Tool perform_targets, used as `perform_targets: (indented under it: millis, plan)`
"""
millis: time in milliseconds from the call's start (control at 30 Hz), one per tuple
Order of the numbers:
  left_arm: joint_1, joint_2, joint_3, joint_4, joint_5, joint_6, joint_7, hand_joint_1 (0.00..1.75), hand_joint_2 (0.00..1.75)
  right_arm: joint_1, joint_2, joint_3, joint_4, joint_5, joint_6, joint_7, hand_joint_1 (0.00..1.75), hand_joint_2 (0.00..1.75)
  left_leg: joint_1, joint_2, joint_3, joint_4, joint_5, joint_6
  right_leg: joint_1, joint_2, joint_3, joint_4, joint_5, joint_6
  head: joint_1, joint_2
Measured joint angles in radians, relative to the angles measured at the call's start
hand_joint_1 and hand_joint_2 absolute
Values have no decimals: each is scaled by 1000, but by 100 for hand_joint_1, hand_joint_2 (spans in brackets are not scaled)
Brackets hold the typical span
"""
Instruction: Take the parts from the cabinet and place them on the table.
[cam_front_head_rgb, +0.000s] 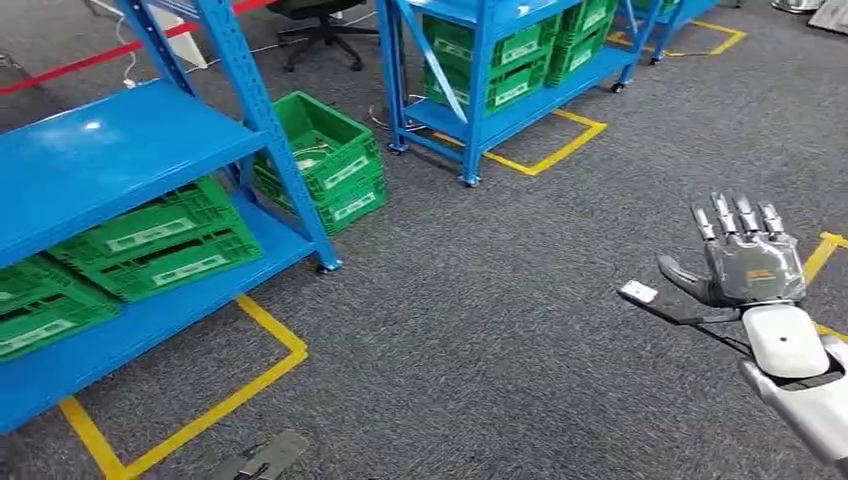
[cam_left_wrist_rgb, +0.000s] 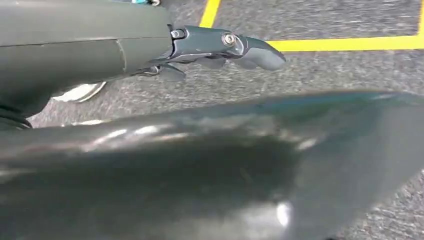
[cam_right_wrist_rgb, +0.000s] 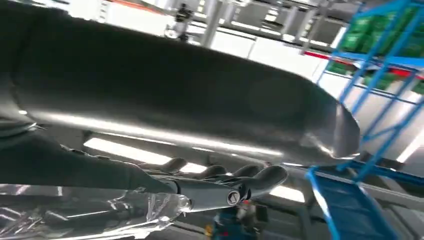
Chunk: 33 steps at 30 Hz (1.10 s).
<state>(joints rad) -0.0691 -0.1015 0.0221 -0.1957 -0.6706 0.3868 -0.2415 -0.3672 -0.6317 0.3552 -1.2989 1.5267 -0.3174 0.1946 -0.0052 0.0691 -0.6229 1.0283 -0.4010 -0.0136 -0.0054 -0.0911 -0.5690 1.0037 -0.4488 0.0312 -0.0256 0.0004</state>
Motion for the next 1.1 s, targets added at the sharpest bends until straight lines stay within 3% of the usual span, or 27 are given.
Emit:
perform_targets:
  millis: [33,67,167,200,233,267,333,367,400,467,500,533,567,667,700,733,767,833,867,900,933,967,1000,1033,1100]
  plan:
    - [-4,-2,0,0,0,0,0,0,0,0,0,-3,0,0,0,0,0,0,-11,26,14,-35,-14,2,9,-10,-2,6,-5,6,-1,0]
    - [-6,-3,0,0,0,0,0,0,0,-2,-1,-5,0,0,2,0,0,0,-7,8,9,-33,-9,13,11,-20,-1,4,-6,8,3,0]
    - [-2,-3,1,0,0,0,1,0,0,-3,0,-5,0,0,2,0,0,0,-6,-34,8,-38,-5,29,10,-61,13,-3,-12,21,0,0]
    - [1,-4,2,0,0,0,1,0,0,-4,0,-5,0,0,2,0,0,0,1,-46,11,-40,-3,34,4,-17,5,11,-25,31,3,0]
    - [-2,-4,2,0,0,0,1,0,0,-4,0,-6,0,0,1,0,0,0,3,-57,11,-40,-2,40,0,37,-12,55,-54,33,6,0]
    - [-3,-5,2,0,0,0,1,0,0,-3,0,-7,1,0,3,0,0,0,4,-70,10,-40,-1,43,-1,68,-46,130,-91,35,10,0]
    - [-3,-6,3,0,0,0,1,0,0,2,1,-5,2,0,5,-3,0,0,4,-98,10,-39,-1,45,-1,87,-130,294,-152,38,13,0]
    - [-2,-5,4,0,0,0,1,0,0,6,2,-5,3,1,6,-4,0,0,4,-112,10,-39,-1,45,-1,87,-150,322,-150,38,13,0]
    - [-1,-5,5,0,0,0,1,0,0,7,2,-5,3,1,6,-5,0,0,5,-126,10,-38,0,44,-2,87,-145,302,-127,38,13,0]
    - [-1,-6,6,0,0,0,1,0,0,6,2,-6,3,1,6,-5,0,0,7,-155,11,-37,1,41,-8,100,-78,151,-36,37,13,0]
    - [-2,-6,6,0,0,0,1,0,0,4,2,-7,3,1,6,-5,0,0,10,-168,11,-34,1,37,-16,132,-34,59,6,42,14,0]
    - [-2,-4,7,0,0,0,1,0,0,4,3,-6,4,1,6,-5,0,0,6,-182,5,-33,2,27,-25,195,-12,26,-11,46,13,0]
    - [-4,-4,7,0,0,0,1,0,0,4,3,-6,4,1,6,-6,0,0,8,-194,-5,-27,7,20,-25,195,-7,15,-10,40,12,0]
    - [5,-4,7,0,0,0,1,0,0,7,6,-6,4,2,7,-6,0,0,15,-230,-15,-37,21,0,-19,159,-12,20,-7,23,13,0]
    - [7,-1,8,0,0,0,1,0,0,3,6,-6,4,2,7,-6,0,0,14,-217,-17,-34,14,-2,-24,142,-9,14,-3,14,14,0]
    - [5,-4,8,0,0,0,1,0,0,3,7,-6,3,2,6,-6,0,0,4,-158,-31,-4,-13,-7,-22,129,-8,14,-3,4,3,0]
    - [0,-4,8,0,0,0,1,0,0,4,6,-7,3,2,6,-6,0,0,4,-116,-67,70,-56,-11,-18,113,-8,14,-4,-2,-3,0]
    - [-2,-4,8,0,0,0,1,0,0,5,7,-7,3,2,6,-6,0,0,6,-86,-142,232,-123,-13,-11,82,-9,14,-6,-7,-2,0]
    - [0,-5,8,0,0,0,1,0,0,6,7,-6,3,2,6,-6,0,0,6,-84,-164,279,-133,-14,-10,68,-8,14,-6,-8,-3,0]
    - [1,-5,8,0,0,0,1,0,0,6,7,-6,3,2,6,-6,0,0,6,-83,-161,275,-118,-13,-9,53,-8,14,-7,-8,-2,0]
    - [2,-5,8,0,0,0,1,0,0,6,7,-6,3,2,6,-6,0,0,6,-82,-137,230,-88,-11,-7,40,-8,14,-7,-8,-3,0]
    - [1,-5,8,0,0,0,1,0,0,6,7,-6,3,2,6,-6,0,0,5,-77,-92,149,-46,-7,-6,26,-6,14,-8,-7,-2,0]
    - [1,-5,8,0,0,0,1,0,0,5,7,-6,3,2,6,-6,0,0,1,-49,-37,55,-10,0,-5,15,-2,14,-10,-6,-3,0]
    - [0,-5,8,0,0,0,1,0,0,5,7,-7,3,2,6,-6,0,0,-8,11,4,-12,-2,7,0,5,0,14,-13,-1,-3,0]
    - [-4,-5,8,0,-1,0,1,0,0,5,7,-10,3,2,7,-6,0,0,-11,-3,2,-30,-6,16,8,-15,-1,16,-16,7,3,0]
